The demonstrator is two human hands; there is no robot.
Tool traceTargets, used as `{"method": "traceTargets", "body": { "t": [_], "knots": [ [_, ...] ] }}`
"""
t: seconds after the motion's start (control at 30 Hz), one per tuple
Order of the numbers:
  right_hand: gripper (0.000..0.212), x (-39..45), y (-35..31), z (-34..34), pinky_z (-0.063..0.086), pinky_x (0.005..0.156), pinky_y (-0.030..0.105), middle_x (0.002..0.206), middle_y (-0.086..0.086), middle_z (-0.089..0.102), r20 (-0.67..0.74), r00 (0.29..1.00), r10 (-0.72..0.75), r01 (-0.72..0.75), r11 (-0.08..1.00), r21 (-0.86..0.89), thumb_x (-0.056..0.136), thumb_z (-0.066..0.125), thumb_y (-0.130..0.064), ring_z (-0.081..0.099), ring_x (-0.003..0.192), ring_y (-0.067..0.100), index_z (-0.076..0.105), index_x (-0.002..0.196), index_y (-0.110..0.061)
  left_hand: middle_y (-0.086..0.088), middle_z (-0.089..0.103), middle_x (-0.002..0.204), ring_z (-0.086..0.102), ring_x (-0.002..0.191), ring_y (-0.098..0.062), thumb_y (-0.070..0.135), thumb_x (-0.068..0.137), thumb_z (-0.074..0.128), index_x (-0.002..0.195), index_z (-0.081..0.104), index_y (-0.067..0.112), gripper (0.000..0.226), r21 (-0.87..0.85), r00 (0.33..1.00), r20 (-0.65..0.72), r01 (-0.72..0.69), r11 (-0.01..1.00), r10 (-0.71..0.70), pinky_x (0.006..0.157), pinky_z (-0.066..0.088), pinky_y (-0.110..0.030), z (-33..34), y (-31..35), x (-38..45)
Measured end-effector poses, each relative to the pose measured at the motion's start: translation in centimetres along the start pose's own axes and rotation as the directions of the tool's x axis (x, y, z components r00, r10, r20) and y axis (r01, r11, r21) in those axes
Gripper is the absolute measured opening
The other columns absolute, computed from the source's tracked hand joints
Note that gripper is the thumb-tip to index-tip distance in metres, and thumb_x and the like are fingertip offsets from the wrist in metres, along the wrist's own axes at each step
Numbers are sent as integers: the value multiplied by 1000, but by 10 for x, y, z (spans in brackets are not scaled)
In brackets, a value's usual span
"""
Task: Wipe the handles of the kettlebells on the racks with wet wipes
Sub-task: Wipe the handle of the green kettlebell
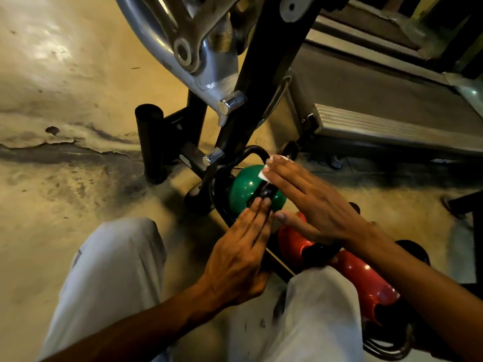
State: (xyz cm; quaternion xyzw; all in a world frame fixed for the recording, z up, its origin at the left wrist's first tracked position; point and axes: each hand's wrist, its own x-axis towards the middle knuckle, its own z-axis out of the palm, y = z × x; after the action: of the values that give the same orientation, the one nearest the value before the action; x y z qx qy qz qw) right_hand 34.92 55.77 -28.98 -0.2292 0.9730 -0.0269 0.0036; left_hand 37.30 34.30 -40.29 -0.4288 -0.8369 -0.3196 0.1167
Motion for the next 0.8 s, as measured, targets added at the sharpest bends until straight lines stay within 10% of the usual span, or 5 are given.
{"method": "traceTargets", "body": {
  "t": [0.17,0.33,0.6,0.8],
  "knots": [
    [76,8,-16,4,24,128,52,173,10,18,-39,975,220,-215,971,103,107,27,-60,8,162,19,28,164,-11,-24,15,171,9,161,-36,33,82,65,160,24,-5,96,21,996,88,-23,1000,21,126,29,-50,2,-1,-14],
    [76,8,-28,11,21,129,50,168,19,30,30,995,-94,97,990,-100,107,33,-60,18,160,29,39,158,-4,-28,19,169,11,160,-42,31,80,68,158,27,-9,97,-3,994,103,-41,999,41,123,33,-53,9,-8,-19],
    [69,11,-32,9,23,128,50,161,20,42,-60,998,4,-8,997,-80,108,35,-54,27,157,30,49,151,-3,-27,19,169,10,160,-41,30,79,62,158,27,-9,95,32,988,140,-65,997,60,126,28,-52,8,-12,-15],
    [76,10,-35,6,21,129,50,157,19,49,172,965,-196,230,950,-209,107,31,-63,33,155,31,53,149,-3,-31,40,158,29,153,-47,32,80,68,152,43,-8,86,18,989,79,-128,992,127,126,27,-54,19,-18,-24]
  ]
}}
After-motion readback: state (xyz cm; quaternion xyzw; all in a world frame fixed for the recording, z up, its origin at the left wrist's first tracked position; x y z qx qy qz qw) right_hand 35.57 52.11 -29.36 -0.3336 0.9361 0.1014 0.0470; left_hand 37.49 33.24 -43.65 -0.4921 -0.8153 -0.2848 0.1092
